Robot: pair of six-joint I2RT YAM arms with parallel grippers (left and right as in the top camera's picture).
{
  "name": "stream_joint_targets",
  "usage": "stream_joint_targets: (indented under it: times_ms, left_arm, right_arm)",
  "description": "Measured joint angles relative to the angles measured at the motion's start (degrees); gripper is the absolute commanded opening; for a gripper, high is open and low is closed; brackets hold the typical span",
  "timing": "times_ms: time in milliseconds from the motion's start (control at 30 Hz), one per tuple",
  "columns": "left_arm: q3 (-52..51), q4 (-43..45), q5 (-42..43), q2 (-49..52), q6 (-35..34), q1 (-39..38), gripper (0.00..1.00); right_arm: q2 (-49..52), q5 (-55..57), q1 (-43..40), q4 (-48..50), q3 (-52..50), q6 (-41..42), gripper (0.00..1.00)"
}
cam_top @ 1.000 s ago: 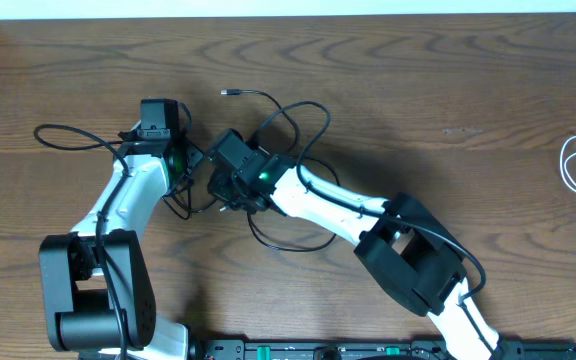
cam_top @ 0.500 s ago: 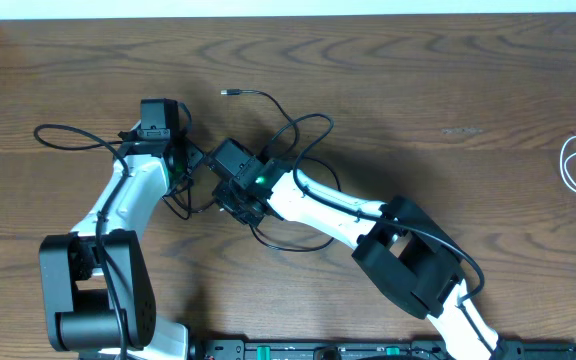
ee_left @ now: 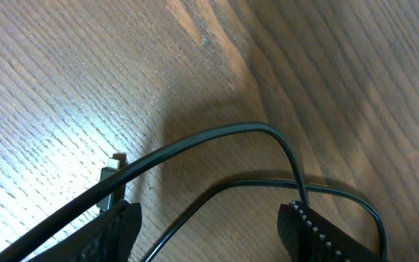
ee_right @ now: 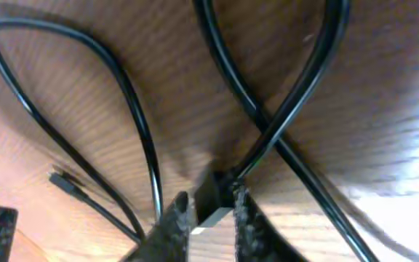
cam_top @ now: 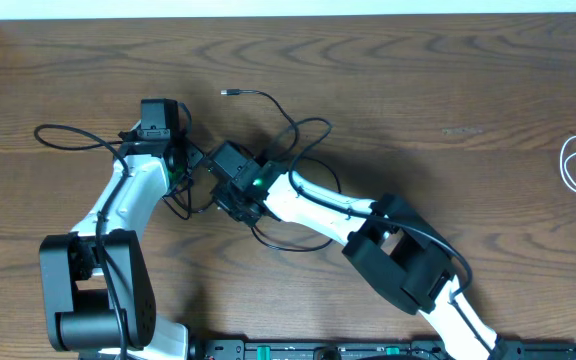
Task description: Untangle cables
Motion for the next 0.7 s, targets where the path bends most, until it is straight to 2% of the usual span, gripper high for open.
stream_joint_targets:
  times_ms: [33,333,533,700]
  left_arm:
    - [0.00,-0.02,0.00,0.00,0.00,0.00,0.65]
    - [0.00,0.00,0.00,0.00,0.00,0.00,0.65]
    - [0.00,0.00,0.00,0.00,0.00,0.00,0.65]
    - [0.00,0.00,0.00,0.00,0.00,0.00,0.65]
  right_arm:
    - [0.17,-0.66,-0.11,0.33,0.11,0.13,0.02]
    - [0.42,-5.40,-2.71,0.28,0.17,-4.31,0.01]
    - [-0.07,-6.47,-5.84,-1.44,0.04,-11.74,0.01]
    - [-2.23,-4.46,-6.84,-2.67,-0.46,-22.43,0.01]
